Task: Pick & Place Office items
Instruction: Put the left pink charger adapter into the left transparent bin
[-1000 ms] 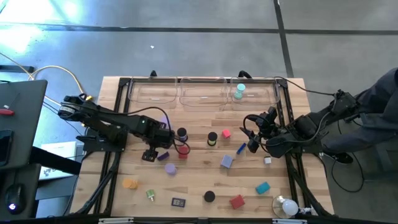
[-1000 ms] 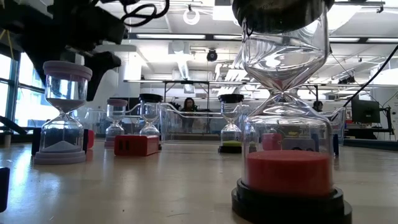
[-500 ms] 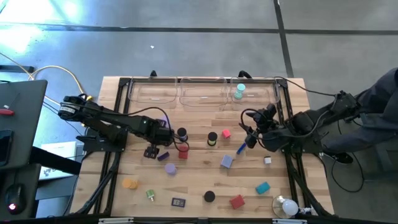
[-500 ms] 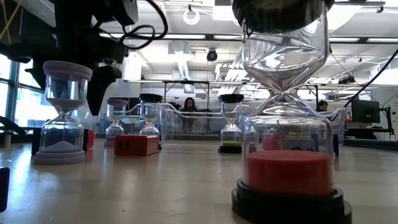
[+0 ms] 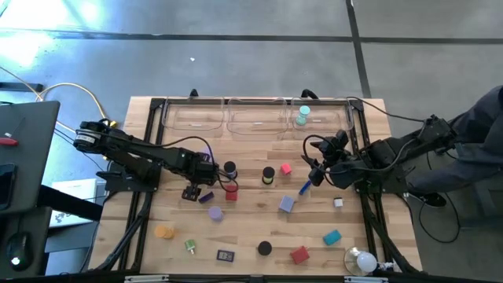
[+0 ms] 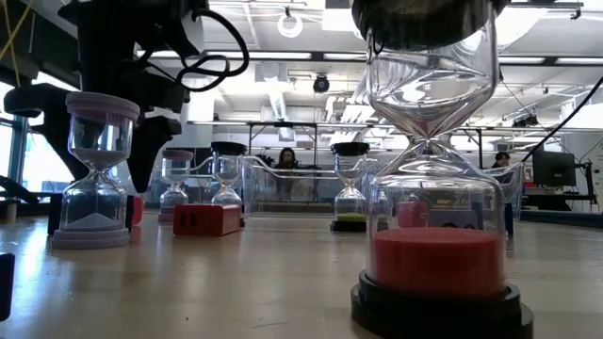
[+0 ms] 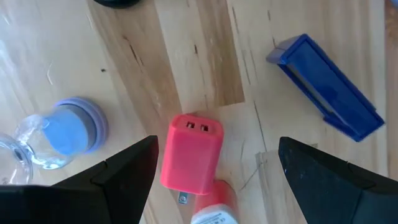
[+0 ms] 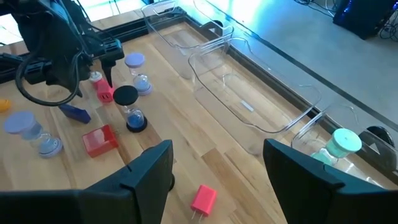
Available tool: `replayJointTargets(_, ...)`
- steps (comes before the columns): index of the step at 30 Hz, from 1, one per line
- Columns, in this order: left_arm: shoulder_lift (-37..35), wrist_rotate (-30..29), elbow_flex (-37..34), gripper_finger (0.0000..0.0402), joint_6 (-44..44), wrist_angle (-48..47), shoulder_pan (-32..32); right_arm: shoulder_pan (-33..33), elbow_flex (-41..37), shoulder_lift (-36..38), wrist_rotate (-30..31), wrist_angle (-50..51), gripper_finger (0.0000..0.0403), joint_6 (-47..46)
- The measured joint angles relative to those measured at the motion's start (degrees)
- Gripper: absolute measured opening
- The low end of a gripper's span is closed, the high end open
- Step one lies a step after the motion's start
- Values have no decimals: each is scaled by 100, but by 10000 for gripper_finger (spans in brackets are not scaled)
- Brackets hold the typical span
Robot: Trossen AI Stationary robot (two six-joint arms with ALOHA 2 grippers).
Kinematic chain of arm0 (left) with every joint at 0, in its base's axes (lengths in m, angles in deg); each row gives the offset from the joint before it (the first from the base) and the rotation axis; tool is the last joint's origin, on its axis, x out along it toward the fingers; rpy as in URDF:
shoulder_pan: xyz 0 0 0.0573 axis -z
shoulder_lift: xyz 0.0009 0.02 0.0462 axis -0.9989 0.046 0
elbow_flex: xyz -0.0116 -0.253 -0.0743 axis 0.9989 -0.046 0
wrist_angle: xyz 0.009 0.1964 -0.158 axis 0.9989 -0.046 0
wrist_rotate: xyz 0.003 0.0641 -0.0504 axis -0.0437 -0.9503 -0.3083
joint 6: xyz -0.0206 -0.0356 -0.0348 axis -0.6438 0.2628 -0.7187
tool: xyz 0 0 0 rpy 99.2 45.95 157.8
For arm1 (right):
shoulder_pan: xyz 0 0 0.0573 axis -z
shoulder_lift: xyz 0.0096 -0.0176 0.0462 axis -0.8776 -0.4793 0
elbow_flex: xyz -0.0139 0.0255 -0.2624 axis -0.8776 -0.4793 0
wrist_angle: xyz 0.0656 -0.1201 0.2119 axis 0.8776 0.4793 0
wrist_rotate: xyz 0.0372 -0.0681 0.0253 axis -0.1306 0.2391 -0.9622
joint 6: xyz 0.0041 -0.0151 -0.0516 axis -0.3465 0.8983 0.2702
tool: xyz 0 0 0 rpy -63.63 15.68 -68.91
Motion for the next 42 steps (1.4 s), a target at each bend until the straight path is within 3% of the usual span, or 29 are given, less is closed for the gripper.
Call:
replayJointTargets(27, 0, -45, -363, 324, 484, 441, -485, 0, -2, 0, 4, -3, 239, 129)
replayJointTargets(42, 0, -135, -433, 284, 456, 472, -482, 0, -2, 0, -31, -90, 239, 129)
